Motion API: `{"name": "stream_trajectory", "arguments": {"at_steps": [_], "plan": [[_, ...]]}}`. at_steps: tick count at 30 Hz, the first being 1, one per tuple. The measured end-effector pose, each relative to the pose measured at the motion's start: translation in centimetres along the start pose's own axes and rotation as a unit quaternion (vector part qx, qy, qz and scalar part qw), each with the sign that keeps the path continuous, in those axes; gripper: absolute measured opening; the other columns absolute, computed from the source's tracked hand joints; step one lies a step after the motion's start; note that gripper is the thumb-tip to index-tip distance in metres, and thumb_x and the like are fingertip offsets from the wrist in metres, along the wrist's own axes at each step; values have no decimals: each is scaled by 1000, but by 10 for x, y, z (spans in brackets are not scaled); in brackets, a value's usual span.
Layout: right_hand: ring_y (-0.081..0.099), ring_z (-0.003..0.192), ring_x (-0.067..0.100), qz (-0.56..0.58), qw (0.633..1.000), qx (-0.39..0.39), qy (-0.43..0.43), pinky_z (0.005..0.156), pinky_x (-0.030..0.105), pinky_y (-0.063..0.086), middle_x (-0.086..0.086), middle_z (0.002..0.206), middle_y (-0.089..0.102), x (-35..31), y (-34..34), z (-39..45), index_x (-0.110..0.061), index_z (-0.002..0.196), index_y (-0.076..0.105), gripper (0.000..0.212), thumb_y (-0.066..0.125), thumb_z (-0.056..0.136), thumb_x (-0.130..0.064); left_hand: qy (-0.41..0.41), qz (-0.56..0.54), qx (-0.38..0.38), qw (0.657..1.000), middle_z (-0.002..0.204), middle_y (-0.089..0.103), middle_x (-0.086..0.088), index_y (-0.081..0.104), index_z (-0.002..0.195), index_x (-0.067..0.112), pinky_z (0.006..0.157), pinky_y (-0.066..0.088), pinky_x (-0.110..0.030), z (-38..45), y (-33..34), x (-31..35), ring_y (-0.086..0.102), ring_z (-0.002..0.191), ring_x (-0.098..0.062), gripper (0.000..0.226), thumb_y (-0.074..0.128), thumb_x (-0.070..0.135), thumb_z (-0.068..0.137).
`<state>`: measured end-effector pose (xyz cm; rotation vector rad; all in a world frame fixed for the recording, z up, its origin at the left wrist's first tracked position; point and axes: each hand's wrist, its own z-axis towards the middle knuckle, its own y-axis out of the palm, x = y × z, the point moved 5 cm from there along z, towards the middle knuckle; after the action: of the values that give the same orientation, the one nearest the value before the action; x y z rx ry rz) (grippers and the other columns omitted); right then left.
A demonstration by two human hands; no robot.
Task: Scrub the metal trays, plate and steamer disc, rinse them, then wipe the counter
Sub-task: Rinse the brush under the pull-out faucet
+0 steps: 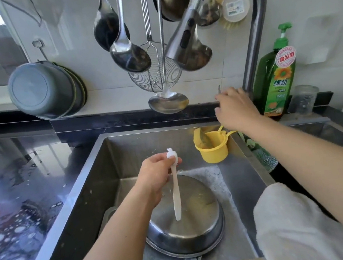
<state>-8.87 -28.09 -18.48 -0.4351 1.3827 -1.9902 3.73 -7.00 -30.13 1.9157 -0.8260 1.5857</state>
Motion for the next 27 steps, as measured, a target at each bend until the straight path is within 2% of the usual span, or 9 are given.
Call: {"name": "stream_trajectory", "arguments": {"at_steps": [3, 5, 7, 10, 14, 18, 23, 25, 27], "plan": [[52, 124, 27, 221, 970, 79, 70, 105, 38, 43, 7, 132, 57, 11, 5, -40, -13, 133, 63, 34, 54, 100, -15, 77, 59, 60, 994, 92, 77, -3, 72, 100, 17, 77, 63, -34, 1, -4, 7, 76, 82, -19, 7, 69, 23, 99], [59, 113, 24, 274, 947, 140, 87, 98, 36, 48, 4, 120, 62, 21, 10, -66, -13, 120, 70, 28, 55, 98, -7, 112, 116, 112, 981, 85, 76, -2, 69, 95, 19, 78, 65, -44, 1, -11, 10, 77, 79, -21, 7, 71, 26, 96], [59, 105, 20, 302, 931, 173, 110, 90, 33, 49, 3, 113, 63, 33, 14, -79, -13, 114, 71, 26, 54, 97, -3, 104, 48, 112, 987, 93, 76, -11, 67, 101, 13, 77, 65, -47, -2, -12, 12, 78, 82, -23, 7, 70, 19, 98], [59, 99, 17, 319, 916, 193, 144, 81, 26, 43, 3, 109, 65, 53, 18, -85, -13, 110, 71, 20, 56, 99, -6, 71, 25, 93, 993, 101, 73, -21, 66, 107, 6, 73, 66, -41, -15, -5, 13, 78, 84, -27, 9, 67, 12, 100], [60, 100, 19, 332, 911, 167, 178, 78, 27, 44, 0, 106, 64, 71, 29, -85, -16, 108, 71, 18, 57, 99, -8, 62, 9, 64, 996, 105, 74, -18, 66, 111, 10, 67, 63, -34, -11, 21, 53, 77, 90, -31, 13, 67, 16, 100], [58, 99, 15, 348, 904, 168, 184, 73, 21, 42, -2, 106, 63, 74, 27, -89, -17, 109, 70, 19, 55, 100, -10, 140, 31, 51, 988, 101, 73, -17, 65, 100, 11, 78, 65, -41, 21, 75, 115, 77, 89, -28, 6, 69, 14, 98], [54, 99, 13, 345, 906, 185, 158, 80, 29, 48, -3, 108, 61, 71, 22, -90, -15, 110, 69, 19, 55, 99, -9, 144, 159, 116, 970, 103, 72, -13, 62, 117, 13, 80, 65, -43, 75, 123, 126, 76, 85, -27, 25, 73, 20, 96], [55, 104, 15, 338, 911, 176, 157, 80, 28, 47, -2, 112, 62, 71, 23, -88, -16, 113, 69, 20, 55, 99, -12, 111, 220, 110, 963, 100, 72, -13, 65, 116, 10, 78, 65, -42, 91, 134, 109, 75, 84, -27, 24, 73, 19, 95], [54, 106, 15, 339, 914, 157, 160, 81, 28, 46, -2, 115, 61, 71, 26, -87, -17, 116, 68, 22, 53, 99, -13, 91, 299, 100, 945, 96, 74, -12, 68, 108, 6, 68, 63, -35, 100, 141, 96, 73, 79, -23, 20, 68, 22, 97]]}}
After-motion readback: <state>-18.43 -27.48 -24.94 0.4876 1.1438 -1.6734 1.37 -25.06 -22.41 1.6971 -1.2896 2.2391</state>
